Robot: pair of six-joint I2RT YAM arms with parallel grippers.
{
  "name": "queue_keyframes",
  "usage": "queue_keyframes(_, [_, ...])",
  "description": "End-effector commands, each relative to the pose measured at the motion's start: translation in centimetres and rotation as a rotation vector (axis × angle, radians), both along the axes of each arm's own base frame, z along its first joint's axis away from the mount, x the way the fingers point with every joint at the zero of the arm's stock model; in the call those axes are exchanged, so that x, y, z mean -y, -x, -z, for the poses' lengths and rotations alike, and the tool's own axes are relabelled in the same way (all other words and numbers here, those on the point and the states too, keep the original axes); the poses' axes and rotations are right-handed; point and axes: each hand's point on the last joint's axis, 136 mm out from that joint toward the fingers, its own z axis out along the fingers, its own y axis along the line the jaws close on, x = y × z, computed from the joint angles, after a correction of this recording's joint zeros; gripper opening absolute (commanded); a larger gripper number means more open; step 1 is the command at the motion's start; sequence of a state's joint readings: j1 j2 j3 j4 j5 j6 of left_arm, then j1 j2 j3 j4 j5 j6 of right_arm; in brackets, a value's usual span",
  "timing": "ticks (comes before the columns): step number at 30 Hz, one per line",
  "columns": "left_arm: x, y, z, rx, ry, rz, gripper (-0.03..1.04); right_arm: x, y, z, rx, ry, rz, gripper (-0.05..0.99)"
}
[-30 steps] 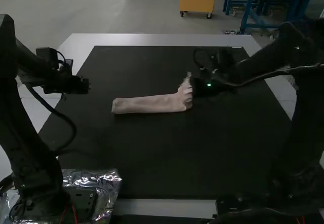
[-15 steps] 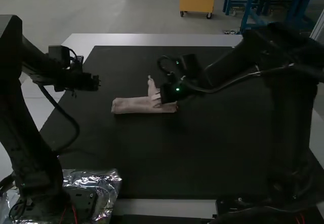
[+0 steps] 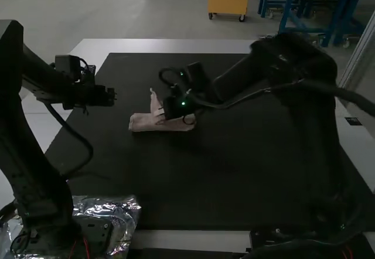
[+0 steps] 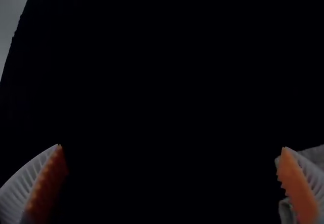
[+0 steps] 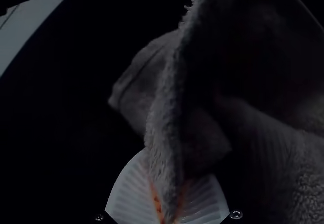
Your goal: Fold the towel.
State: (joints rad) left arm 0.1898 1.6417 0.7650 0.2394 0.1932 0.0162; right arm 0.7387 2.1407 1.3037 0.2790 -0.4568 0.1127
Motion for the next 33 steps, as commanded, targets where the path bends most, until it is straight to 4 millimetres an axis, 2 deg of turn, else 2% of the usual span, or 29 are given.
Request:
queue_keyframes(1, [-0.4, 0.1, -0.7, 0.023, -0.004, -0.021, 0.97, -2.4, 0.4, -1.4, 0.022, -0.038, -0.037, -0.02])
queue_keyframes(10, [-0.7, 0.5, -1.1, 0.038, -0.015, -0.035, 0.97, -5.5, 1.0, -1.3, 0.016, -0.057, -0.076, -0.02])
queue_keyframes(11, [-0.8, 0.4, -1.3, 0.045, -0.02, -0.04, 0.97, -5.8, 1.2, -1.6, 0.018, -0.061, -0.081, 0.03])
queue_keyframes(13, [-1.0, 0.3, -1.6, 0.059, -0.03, -0.05, 0.97, -6.0, 1.3, -1.9, 0.028, -0.064, -0.09, 0.26])
queue_keyframes(16, [-1.3, 0.1, -2.1, 0.075, -0.041, -0.062, 0.97, -6.0, 1.3, -3.3, 0.06, -0.078, -0.099, 0.52])
queue_keyframes(19, [-1.4, -0.3, -2.7, 0.101, -0.029, -0.074, 0.97, -5.4, 0.9, -4.7, 0.095, -0.089, -0.083, 0.67])
queue_keyframes(21, [-1.5, -0.5, -3.3, 0.124, -0.032, -0.076, 0.97, -4.8, 0.2, -5.8, 0.126, -0.1, -0.055, 0.68])
queue_keyframes(23, [-1.6, -0.6, -3.5, 0.131, -0.037, -0.081, 0.97, -3.8, -0.5, -6.6, 0.152, -0.12, -0.031, 0.64])
queue_keyframes(24, [-1.6, -0.6, -3.6, 0.134, -0.038, -0.081, 0.97, -3.4, -0.8, -6.8, 0.161, -0.131, -0.021, 0.5])
queue_keyframes(26, [-1.5, -0.6, -3.7, 0.136, -0.039, -0.081, 0.97, -2.4, -1.3, -6.9, 0.184, -0.157, -0.004, 0.06])
queue_keyframes(27, [-1.5, -0.6, -3.7, 0.136, -0.04, -0.081, 0.97, -2.1, -1.4, -7.0, 0.191, -0.175, 0.006, -0.02])
queue_keyframes(33, [-2.0, -0.6, -3.7, 0.135, -0.06, -0.108, 0.97, -1.1, -1.0, -3.8, 0.154, -0.159, 0.018, -0.03])
